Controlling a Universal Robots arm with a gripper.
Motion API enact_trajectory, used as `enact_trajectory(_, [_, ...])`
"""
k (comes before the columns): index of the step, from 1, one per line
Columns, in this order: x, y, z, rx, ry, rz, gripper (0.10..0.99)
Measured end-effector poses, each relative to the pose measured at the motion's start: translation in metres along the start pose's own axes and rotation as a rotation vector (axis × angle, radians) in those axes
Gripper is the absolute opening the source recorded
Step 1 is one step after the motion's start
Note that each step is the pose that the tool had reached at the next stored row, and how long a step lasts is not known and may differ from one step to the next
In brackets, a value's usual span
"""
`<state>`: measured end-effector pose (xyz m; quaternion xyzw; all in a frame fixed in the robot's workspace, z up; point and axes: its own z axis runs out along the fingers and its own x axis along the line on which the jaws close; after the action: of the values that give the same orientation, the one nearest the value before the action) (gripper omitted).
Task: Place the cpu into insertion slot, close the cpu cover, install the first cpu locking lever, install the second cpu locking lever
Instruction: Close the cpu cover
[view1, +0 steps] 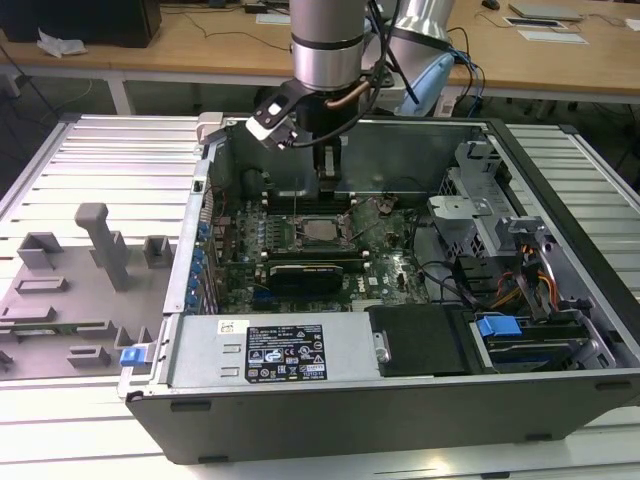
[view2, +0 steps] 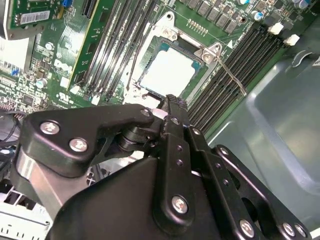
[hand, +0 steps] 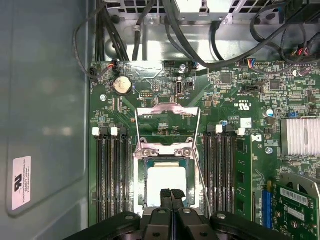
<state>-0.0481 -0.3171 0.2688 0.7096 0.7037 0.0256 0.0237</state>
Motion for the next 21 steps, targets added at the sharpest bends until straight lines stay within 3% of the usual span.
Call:
enact_trajectory(5, [-0.0020, 0.0227, 0.0015, 0.008, -0.0001, 0.000, 0.106])
enact_trajectory(8, [-0.0046, 0.0428, 0.0030, 0.017, 0.0000, 0.000, 0.106])
enact_trajectory(10, [-0.0052, 0.0511, 0.0036, 0.019, -0.0001, 0.000, 0.106])
enact_trajectory(12, [-0.0059, 0.0639, 0.0045, 0.022, 0.0001, 0.000, 0.106])
enact_trajectory(15, [-0.0060, 0.0759, 0.0053, 0.024, 0.0000, -0.001, 0.106])
enact_trajectory(18, [-0.0059, 0.0937, 0.0077, 0.027, 0.0006, -0.012, 0.106])
enact_trajectory(21, [-0.0059, 0.0990, 0.0141, 0.029, 0.0020, -0.037, 0.106])
